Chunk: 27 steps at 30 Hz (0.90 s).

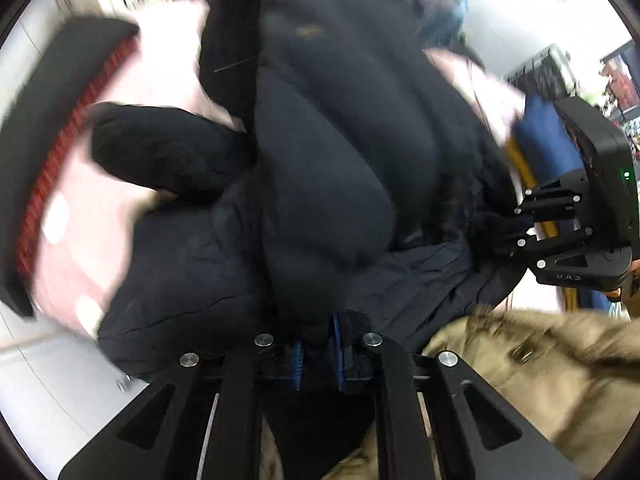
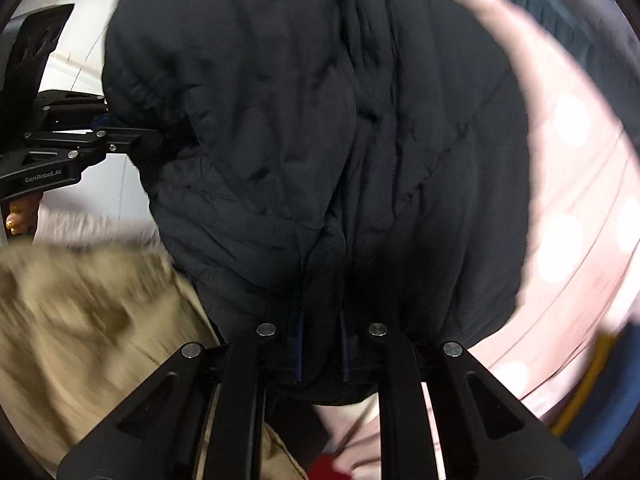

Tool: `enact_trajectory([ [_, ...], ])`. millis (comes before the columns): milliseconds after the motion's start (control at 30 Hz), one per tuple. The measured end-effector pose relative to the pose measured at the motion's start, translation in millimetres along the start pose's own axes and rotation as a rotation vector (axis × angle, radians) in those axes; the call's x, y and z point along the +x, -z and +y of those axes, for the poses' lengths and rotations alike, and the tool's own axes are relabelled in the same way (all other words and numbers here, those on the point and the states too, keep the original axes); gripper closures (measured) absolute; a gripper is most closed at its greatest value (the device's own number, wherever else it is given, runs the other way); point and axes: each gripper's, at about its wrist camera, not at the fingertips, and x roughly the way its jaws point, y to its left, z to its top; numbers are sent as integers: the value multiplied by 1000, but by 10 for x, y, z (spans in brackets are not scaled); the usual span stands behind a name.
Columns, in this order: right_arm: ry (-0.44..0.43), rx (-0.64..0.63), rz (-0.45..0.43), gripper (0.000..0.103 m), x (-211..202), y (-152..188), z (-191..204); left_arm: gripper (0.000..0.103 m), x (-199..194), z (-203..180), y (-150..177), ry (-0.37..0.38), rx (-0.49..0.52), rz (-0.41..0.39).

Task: Fold large clothes
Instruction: 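Grasp the black quilted jacket with both grippers and lift it off the bed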

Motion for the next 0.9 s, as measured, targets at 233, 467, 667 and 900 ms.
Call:
enact_trajectory([
  [233,19,27,175,81,702,499,32,88,812,11,403,18,-92,188],
  [467,-13,67,-14,28,-123,442,-111,19,424,93,516,33,-150,30],
  [667,-3,124,-196,26,-1004,295,-443,11,145,400,774,-28,-242,-40],
  [900,22,121,-349,26,-1532,-530,-539,11,-64,1061,956,25,-513,-153],
])
